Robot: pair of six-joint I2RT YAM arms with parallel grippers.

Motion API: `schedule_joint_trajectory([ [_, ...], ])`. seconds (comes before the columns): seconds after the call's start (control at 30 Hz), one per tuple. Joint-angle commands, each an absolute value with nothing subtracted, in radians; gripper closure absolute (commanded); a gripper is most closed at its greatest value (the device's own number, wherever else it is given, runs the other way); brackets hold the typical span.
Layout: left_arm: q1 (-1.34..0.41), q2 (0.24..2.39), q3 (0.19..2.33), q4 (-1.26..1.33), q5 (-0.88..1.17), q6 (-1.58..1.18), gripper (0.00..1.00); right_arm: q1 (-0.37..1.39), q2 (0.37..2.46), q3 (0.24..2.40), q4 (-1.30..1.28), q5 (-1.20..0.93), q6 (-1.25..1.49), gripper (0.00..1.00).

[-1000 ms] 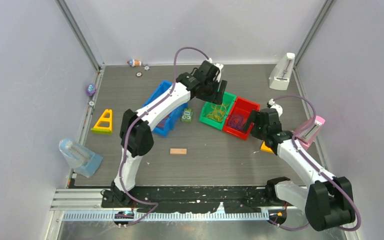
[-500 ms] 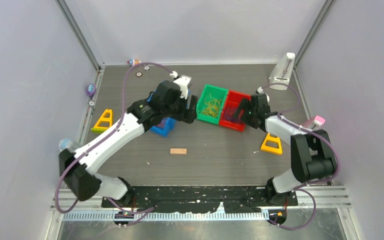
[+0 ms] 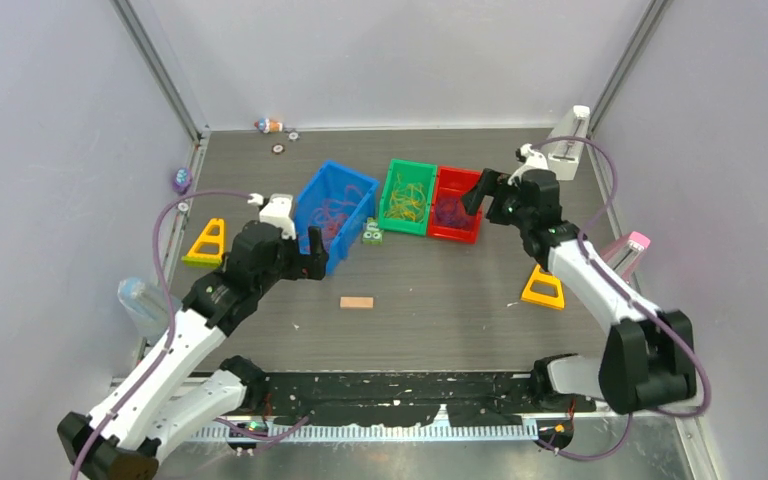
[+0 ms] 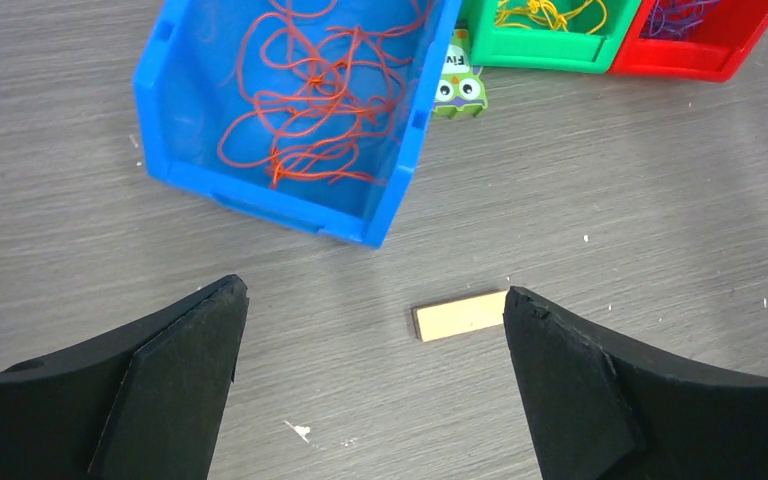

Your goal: Untangle the cables

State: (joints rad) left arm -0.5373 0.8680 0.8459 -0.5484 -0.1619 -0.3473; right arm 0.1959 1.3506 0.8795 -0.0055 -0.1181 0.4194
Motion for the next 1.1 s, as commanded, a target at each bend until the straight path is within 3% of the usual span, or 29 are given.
schedule_joint_trajectory([
  [0.0,-0.534,0.724,0.744,-0.439,-0.269,-0.406,0.0,0.186,1.128,0.772,0.006,-0.102,0.302,0.05],
  [0.23,-0.536,0.477,0.513,-0.337,-0.374,-0.445,0.0,0.184,0.771,0.55,0.029,-0.015,0.234,0.05],
  [0.33,-0.536,0.383,0.4,-0.265,-0.407,-0.393,0.0,0.185,0.648,0.389,0.164,0.014,0.245,0.05],
  [0.53,-0.535,0.292,0.164,0.052,-0.615,-0.221,0.01,0.186,0.45,0.196,0.301,0.218,0.148,0.05],
  [0.7,-0.526,0.406,0.121,0.31,-0.712,-0.058,0.0,0.184,0.604,0.139,0.529,0.261,0.041,0.05],
  [0.83,-0.438,0.63,0.042,0.689,-0.705,0.06,0.0,0.181,0.807,0.101,0.758,0.333,-0.022,0.05],
  [0.97,-0.256,0.85,0.046,0.847,-0.482,-0.007,0.02,0.15,0.991,0.059,1.016,0.272,-0.016,0.05],
  [1.07,-0.173,0.966,0.093,0.903,-0.361,-0.031,0.01,0.114,1.083,0.096,1.041,0.238,-0.036,0.05],
])
